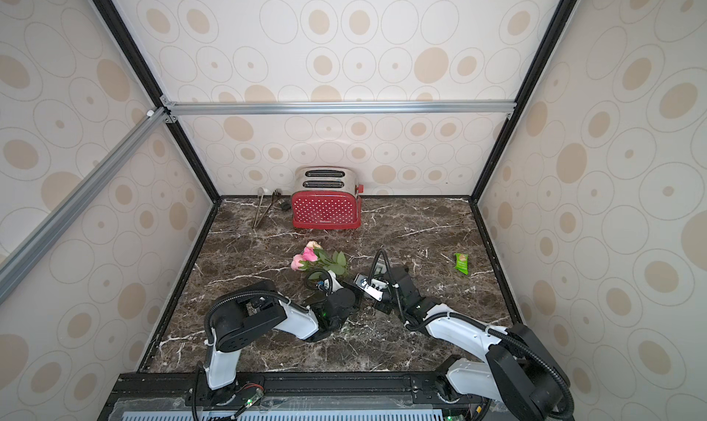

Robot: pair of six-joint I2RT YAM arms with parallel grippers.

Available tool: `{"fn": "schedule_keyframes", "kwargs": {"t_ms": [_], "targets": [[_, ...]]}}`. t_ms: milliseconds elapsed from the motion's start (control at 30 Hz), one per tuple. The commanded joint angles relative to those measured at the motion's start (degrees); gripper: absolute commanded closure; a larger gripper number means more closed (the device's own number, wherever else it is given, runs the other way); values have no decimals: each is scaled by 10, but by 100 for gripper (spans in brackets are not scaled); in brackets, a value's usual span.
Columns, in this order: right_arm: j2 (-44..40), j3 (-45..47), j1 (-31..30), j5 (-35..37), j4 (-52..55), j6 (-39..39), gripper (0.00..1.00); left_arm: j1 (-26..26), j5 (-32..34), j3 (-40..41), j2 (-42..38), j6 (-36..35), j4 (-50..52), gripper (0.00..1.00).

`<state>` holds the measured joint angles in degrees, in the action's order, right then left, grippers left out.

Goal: Wrap bouquets with tape
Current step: Stick the tape to the bouquet.

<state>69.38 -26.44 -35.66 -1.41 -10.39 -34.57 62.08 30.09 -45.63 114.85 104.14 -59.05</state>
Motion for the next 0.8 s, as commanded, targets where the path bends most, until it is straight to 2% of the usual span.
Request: {"fn": "schedule_keyframes", "kwargs": {"t_ms": [0,100,400,433,500,767], "targets": [[12,-12,-3,-7,-3,-13,91,-2,5,-5,-18,-6,-23,100],[15,-14,-3,-8,-2,-13,100,-2,5,-4,-19,-6,-23,100],[9,-12,-3,-10,4,-10,100,-2,6,-5,-21,-9,-23,100],[6,-12,-3,-5,1,-3,80,-2,6,-5,-22,-9,-22,100],[-5,-12,-3,-1,1,10,67,-1,7,-4,-22,-9,-22,100],[-40,4,-3,5,1,13,59,-2,7,-6,-22,-11,-22,100]]}}
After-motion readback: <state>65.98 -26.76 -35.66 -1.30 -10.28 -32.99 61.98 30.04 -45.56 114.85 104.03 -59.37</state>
